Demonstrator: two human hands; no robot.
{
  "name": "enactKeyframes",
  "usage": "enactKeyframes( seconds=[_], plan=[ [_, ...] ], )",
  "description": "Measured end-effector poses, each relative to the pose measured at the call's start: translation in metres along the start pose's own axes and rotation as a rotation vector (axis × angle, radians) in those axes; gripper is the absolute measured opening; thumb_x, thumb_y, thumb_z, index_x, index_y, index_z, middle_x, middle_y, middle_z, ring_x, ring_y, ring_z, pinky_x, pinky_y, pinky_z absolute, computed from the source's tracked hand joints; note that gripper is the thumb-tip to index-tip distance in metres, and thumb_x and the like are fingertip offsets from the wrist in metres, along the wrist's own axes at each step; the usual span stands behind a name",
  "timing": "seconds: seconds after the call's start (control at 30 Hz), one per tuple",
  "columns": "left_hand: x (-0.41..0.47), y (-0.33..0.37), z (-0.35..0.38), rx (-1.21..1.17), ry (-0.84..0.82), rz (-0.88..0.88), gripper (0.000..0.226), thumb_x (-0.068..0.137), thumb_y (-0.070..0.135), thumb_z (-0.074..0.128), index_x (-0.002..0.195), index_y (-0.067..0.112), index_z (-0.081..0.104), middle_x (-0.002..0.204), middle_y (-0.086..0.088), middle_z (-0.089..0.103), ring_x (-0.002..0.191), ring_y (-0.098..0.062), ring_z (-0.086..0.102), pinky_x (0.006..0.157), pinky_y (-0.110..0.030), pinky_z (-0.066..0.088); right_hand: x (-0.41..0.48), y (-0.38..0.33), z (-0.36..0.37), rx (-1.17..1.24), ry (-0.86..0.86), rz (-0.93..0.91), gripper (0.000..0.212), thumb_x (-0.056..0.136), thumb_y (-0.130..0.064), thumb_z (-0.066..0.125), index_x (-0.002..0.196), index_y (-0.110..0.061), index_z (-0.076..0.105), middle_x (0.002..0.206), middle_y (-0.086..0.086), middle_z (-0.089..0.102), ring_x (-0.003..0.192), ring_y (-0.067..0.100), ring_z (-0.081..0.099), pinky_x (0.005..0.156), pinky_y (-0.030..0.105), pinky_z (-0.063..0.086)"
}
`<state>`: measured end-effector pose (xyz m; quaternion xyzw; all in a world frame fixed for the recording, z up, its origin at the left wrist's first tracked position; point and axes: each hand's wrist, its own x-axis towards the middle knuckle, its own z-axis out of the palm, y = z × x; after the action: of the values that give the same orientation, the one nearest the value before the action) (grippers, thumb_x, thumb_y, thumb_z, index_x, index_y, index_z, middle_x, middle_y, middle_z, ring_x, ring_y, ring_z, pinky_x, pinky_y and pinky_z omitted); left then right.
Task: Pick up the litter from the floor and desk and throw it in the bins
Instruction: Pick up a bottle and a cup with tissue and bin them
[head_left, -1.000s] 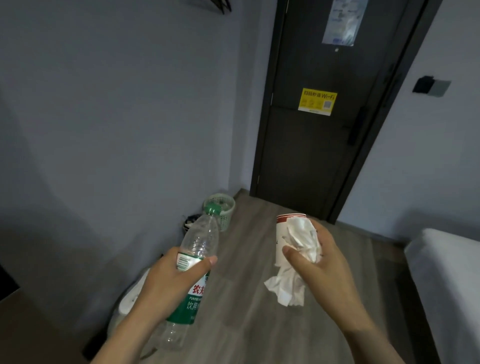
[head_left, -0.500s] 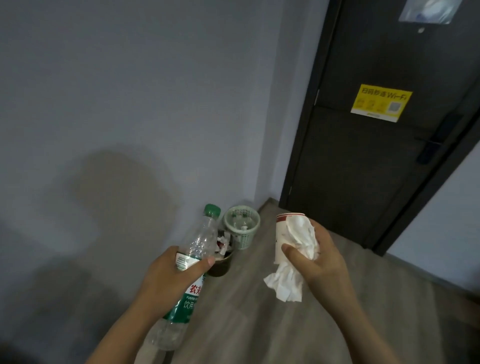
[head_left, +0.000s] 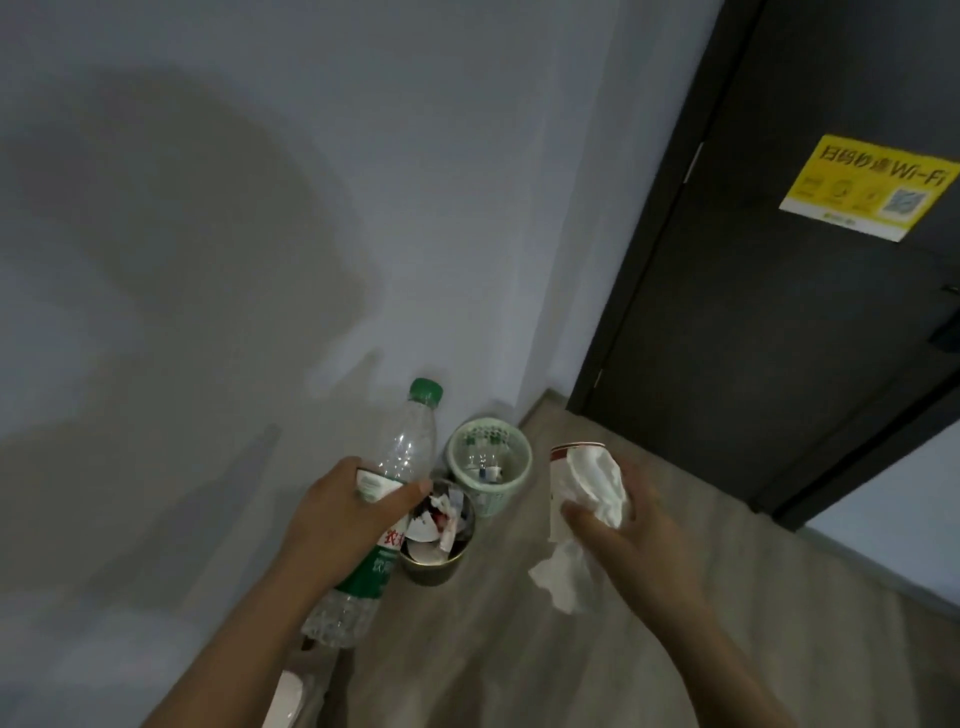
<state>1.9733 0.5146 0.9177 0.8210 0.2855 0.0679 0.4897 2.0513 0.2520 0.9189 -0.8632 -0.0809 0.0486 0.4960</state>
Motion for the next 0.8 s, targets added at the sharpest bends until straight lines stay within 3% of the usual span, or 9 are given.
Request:
enactKeyframes(
  seconds=[0.13, 0.23, 0.37, 0.53, 0.7, 0.8],
  plan=[
    [0.053, -0.002, 0.017, -0.013, -0.048, -0.058, 0.044, 0.066, 0.057, 0.076, 0.085, 0.021, 0.059, 0.078, 0.003, 0.068, 0.069, -0.008, 0.065, 0.056, -0.022, 0.045, 0.058, 0.015, 0.023, 0.015, -0.092, 0.112, 0.053, 0.08, -0.028, 0.073, 0.122, -0.044, 0.046, 0.106, -0.01, 0.064, 0.092, 0.014, 0.066, 0.081, 0.044, 0.057],
    [0.096, -0.005, 0.031, -0.003, -0.062, -0.118, 0.049, 0.063, 0.061, 0.075, 0.084, 0.02, 0.059, 0.078, 0.004, 0.068, 0.068, -0.007, 0.065, 0.056, -0.021, 0.045, 0.111, 0.028, 0.038, -0.036, -0.109, 0.094, 0.055, 0.079, -0.03, 0.074, 0.123, -0.044, 0.044, 0.101, -0.018, 0.059, 0.091, 0.006, 0.062, 0.075, 0.033, 0.056],
    [0.159, -0.012, 0.061, 0.046, -0.026, -0.19, 0.052, 0.059, 0.067, 0.072, 0.085, 0.025, 0.057, 0.079, 0.004, 0.066, 0.07, -0.01, 0.065, 0.059, -0.025, 0.049, 0.193, 0.05, 0.06, -0.015, -0.189, 0.084, 0.048, 0.079, -0.027, 0.074, 0.109, -0.051, 0.046, 0.096, -0.024, 0.059, 0.088, -0.005, 0.06, 0.072, 0.019, 0.05],
    [0.227, -0.031, 0.113, 0.151, 0.036, -0.343, 0.047, 0.064, 0.064, 0.074, 0.084, 0.027, 0.052, 0.076, 0.008, 0.061, 0.066, -0.005, 0.06, 0.05, -0.019, 0.04, 0.289, 0.096, 0.095, -0.048, -0.341, 0.137, 0.051, 0.08, -0.028, 0.071, 0.125, -0.033, 0.048, 0.101, -0.014, 0.06, 0.091, 0.005, 0.061, 0.076, 0.029, 0.054],
    [0.283, -0.077, 0.162, 0.246, 0.034, -0.48, 0.051, 0.065, 0.066, 0.071, 0.091, 0.026, 0.051, 0.077, 0.01, 0.058, 0.067, -0.006, 0.059, 0.051, -0.02, 0.041, 0.353, 0.159, 0.144, -0.065, -0.426, 0.263, 0.048, 0.078, -0.025, 0.07, 0.118, -0.035, 0.047, 0.091, -0.018, 0.059, 0.082, 0.001, 0.061, 0.063, 0.019, 0.048],
    [0.315, -0.116, 0.189, 0.316, 0.005, -0.505, 0.052, 0.067, 0.065, 0.07, 0.093, 0.024, 0.05, 0.077, 0.008, 0.057, 0.067, -0.008, 0.058, 0.055, -0.023, 0.043, 0.372, 0.202, 0.182, -0.085, -0.457, 0.324, 0.048, 0.077, -0.025, 0.069, 0.12, -0.034, 0.048, 0.092, -0.017, 0.059, 0.084, 0.005, 0.062, 0.067, 0.022, 0.048]
  ],
)
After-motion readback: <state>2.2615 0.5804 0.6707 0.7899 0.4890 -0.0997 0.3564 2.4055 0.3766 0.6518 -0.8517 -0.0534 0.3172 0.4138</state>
